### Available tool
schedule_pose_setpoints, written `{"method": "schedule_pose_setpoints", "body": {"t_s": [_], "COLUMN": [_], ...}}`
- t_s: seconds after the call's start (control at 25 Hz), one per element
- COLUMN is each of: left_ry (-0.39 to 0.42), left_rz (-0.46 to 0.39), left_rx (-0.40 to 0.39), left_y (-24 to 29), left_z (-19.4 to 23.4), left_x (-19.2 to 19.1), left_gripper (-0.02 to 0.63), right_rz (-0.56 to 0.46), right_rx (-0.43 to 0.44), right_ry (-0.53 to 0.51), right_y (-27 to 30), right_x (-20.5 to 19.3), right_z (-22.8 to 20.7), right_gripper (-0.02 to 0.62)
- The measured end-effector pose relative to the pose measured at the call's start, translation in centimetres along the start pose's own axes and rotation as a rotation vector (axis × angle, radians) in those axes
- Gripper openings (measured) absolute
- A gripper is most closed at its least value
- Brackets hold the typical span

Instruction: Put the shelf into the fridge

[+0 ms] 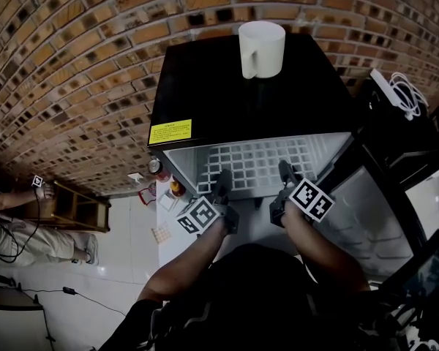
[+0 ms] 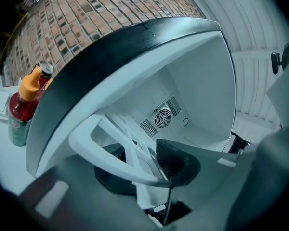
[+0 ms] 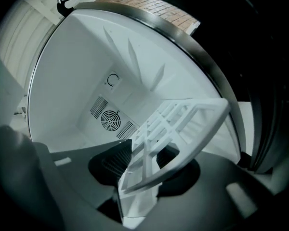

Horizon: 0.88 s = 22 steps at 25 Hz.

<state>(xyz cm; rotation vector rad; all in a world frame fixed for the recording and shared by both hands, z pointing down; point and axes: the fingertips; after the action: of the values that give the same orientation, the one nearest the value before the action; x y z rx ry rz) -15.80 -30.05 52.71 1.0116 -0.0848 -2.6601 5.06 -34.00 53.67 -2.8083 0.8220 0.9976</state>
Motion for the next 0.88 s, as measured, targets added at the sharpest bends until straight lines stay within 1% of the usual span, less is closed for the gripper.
{"method": "schedule_pose_setpoints", "body": {"t_s": [0.08, 0.2, 0.36, 0.56, 0.88], "left_ry": [0.028, 0.041, 0.047, 0.064, 0.057], "left_rz": [-0.023, -0.036, -0.045, -0.052, -0.067], "left_rx": [0.024, 0.029, 0.03, 0.032, 0.072], "left_y": [0.2, 0.6, 0.8, 0.7, 1.4], "left_z": [0.0, -0.1, 0.0, 0.0, 0.4], "left_x": [0.5, 0.6, 0.7, 0.7, 1.0], "left_gripper": [0.118, 0.12, 0.122, 0.126, 0.126], "right_rz": [-0.005, -0.013, -0.013, -0.029, -0.024], "right_rx": [-0.002, 0.002, 0.008, 0.012, 0.03], "right_ry": [-0.002, -0.009, -0.012, -0.047, -0.057], "right_y": [0.2, 0.4, 0.8, 0.6, 1.4], "right_x": [0.1, 0.4, 0.4, 0.5, 0.6], "right_z": [-0.1, -0.1, -0.2, 0.0, -0.2], "right_gripper": [0.172, 0.172, 0.172, 0.178, 0.178]}}
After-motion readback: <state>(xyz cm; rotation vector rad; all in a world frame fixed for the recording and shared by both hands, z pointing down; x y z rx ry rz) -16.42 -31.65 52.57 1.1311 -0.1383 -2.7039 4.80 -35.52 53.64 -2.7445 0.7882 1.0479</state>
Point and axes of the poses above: the fingertips, and each gripper's own axes: y forward along the fingers, z to its left, x out of its top, and after that the axes turned 9 degrees about x, right-handed
